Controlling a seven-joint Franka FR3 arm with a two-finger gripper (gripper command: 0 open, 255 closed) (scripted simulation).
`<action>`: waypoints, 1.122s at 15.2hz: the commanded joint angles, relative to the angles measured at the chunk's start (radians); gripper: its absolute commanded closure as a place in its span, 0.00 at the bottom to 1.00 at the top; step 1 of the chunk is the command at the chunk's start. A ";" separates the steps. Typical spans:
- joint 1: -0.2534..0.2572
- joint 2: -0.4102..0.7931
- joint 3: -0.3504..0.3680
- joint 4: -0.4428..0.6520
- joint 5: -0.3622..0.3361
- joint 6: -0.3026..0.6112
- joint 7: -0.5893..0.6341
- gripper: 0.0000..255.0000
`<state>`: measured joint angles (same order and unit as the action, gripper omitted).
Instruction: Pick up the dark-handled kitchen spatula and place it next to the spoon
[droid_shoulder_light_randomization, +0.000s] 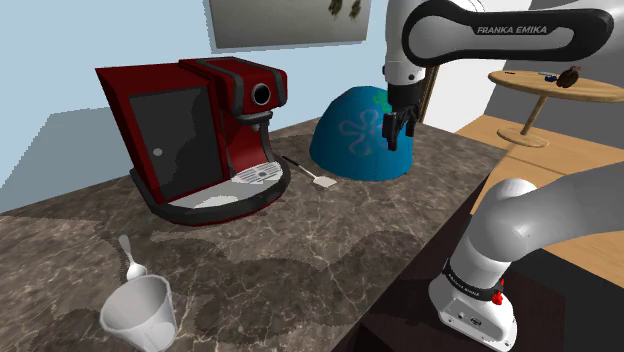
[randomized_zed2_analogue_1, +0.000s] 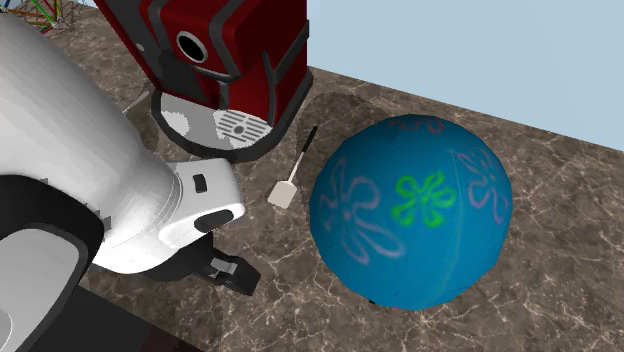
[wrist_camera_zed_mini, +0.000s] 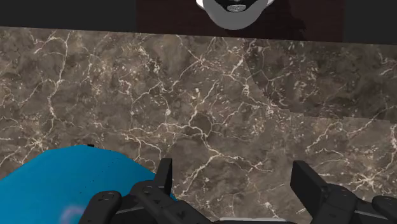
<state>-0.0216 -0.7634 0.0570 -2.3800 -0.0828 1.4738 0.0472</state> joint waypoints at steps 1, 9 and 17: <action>0.000 0.000 0.000 0.000 0.000 0.000 0.000 0.00; -0.009 0.229 -0.009 0.003 0.015 0.282 0.024 0.00; -0.015 0.500 -0.016 0.097 0.029 0.514 0.040 0.00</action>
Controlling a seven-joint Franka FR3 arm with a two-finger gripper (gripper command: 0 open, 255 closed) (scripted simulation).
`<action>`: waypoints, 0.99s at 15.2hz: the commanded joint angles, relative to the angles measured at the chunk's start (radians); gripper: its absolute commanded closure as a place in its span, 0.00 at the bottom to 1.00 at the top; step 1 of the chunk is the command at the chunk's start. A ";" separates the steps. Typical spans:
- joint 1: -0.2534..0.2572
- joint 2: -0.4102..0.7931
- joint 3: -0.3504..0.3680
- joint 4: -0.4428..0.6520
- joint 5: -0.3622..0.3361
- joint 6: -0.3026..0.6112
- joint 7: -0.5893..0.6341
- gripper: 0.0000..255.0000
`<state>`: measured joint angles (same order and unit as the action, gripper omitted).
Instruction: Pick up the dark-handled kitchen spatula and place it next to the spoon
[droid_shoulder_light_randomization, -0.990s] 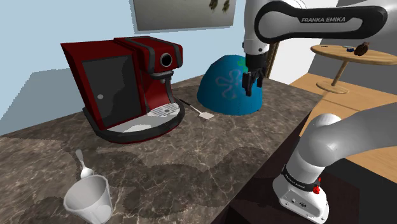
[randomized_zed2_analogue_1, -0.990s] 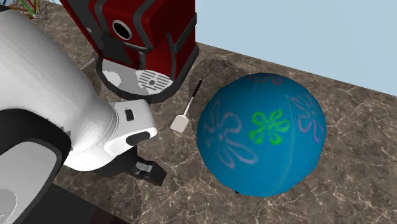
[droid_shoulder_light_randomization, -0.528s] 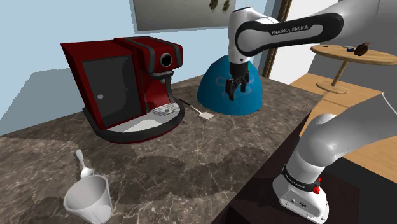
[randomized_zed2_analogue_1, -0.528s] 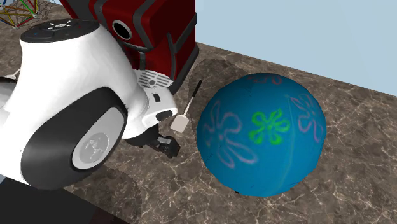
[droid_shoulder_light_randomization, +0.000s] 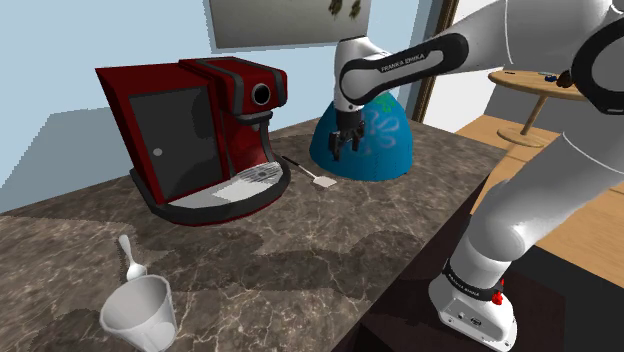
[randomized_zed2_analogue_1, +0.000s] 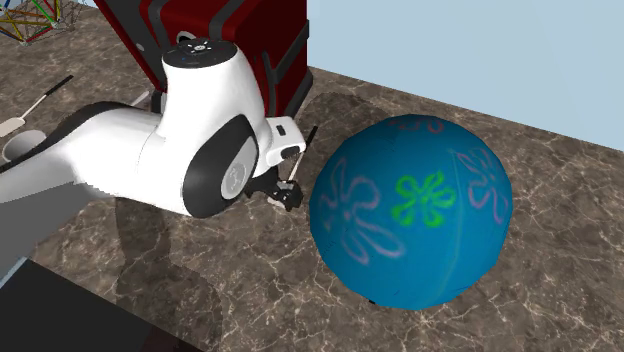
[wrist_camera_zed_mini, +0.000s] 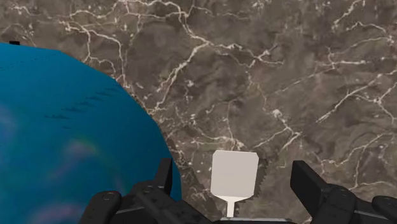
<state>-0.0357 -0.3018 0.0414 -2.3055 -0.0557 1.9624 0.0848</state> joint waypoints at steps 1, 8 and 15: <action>-0.001 0.074 -0.001 0.040 0.004 0.049 0.003 0.00; -0.003 0.323 -0.005 0.202 0.021 0.186 0.007 0.00; -0.005 0.540 -0.005 0.393 0.039 0.254 0.005 0.00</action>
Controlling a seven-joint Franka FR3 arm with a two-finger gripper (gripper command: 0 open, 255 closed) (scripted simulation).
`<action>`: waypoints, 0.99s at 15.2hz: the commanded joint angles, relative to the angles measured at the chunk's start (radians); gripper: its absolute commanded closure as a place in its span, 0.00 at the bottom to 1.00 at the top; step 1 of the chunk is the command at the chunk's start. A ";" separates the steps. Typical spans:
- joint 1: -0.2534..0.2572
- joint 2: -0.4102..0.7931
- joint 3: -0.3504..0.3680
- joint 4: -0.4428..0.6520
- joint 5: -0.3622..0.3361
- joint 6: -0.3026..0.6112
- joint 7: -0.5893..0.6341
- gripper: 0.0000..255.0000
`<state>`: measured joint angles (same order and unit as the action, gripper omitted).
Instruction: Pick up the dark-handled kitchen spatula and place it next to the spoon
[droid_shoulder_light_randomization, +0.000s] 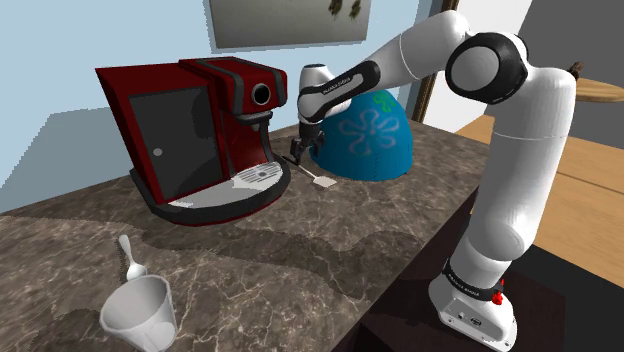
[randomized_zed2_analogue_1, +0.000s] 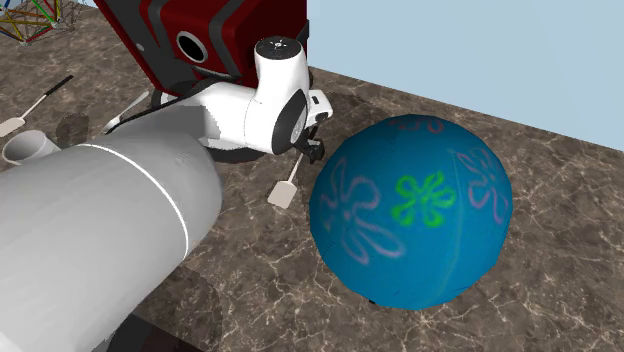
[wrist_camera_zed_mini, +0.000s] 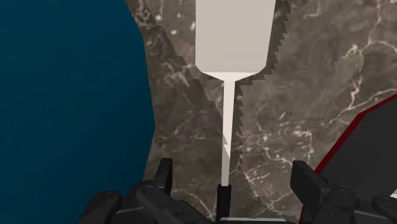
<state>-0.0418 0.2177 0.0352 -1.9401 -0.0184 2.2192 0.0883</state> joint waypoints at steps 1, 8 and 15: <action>0.001 0.027 0.001 0.023 0.001 0.009 0.002 0.00; 0.002 0.077 0.000 -0.001 -0.002 0.083 0.004 0.00; 0.002 0.077 0.000 -0.001 -0.002 0.083 0.004 0.00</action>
